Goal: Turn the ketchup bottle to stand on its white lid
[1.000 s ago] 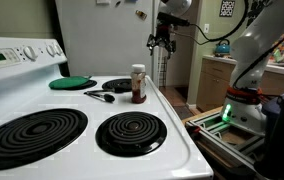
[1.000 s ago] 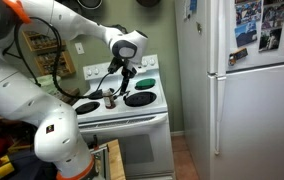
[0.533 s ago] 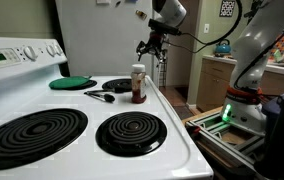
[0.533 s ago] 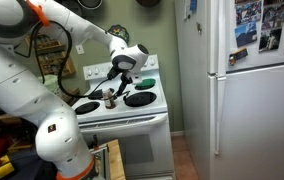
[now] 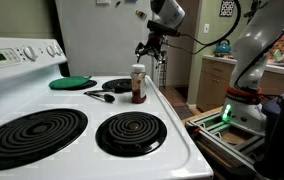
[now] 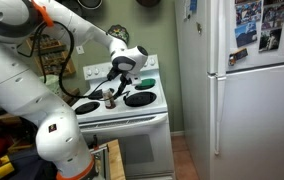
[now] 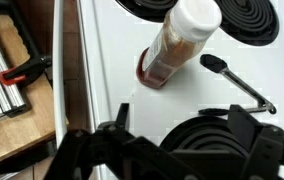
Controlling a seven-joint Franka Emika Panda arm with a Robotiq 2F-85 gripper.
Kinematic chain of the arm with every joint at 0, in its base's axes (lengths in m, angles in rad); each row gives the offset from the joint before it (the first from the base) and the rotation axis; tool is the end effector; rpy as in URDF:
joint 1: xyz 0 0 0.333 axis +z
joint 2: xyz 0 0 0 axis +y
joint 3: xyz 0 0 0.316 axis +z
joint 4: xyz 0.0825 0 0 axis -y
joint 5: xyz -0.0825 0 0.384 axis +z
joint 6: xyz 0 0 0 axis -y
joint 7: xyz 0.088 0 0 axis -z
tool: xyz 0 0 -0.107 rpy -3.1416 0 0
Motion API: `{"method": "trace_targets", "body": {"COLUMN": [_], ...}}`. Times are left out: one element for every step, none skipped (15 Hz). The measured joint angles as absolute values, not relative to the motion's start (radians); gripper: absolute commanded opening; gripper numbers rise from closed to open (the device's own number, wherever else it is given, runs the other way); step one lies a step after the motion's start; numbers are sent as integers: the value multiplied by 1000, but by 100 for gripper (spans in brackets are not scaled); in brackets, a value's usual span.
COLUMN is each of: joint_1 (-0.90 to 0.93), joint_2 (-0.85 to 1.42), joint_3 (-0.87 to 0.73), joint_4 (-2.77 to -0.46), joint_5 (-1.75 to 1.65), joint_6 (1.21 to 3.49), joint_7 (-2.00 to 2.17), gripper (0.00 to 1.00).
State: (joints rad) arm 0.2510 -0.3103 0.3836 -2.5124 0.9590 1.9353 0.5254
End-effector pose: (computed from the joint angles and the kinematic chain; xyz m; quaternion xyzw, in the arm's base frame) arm 0.3031 0.2915 0.3806 -0.9094 0.1897 0.2866 0.2342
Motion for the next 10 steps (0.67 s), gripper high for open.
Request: {"method": "trace_targets", "body": {"joint_1": [259,269,277,284,291,296,300,303,306,308], "joint_2": [-298,-283,-268,-253,-238,-223,-209,-196,-182,-167], "joint_3": [387,391,397,402,405,407,408,408,408,408], "joint_4": [-2511,-2509,-2508,-2507,-2506,-2505,-2504,-2503,-2501,-2500], "joint_5": [963,971,979,991,1004,1018,1035,1056,1078,1099], "joint_6": [1935,1935,1936,1937,1940,1941,1941,1941,1941,1941], "joint_7": [524,524,524,525,525,525,525,524,524,524], "gripper": [100,100,100,100,100,100,100,100,100,100]}}
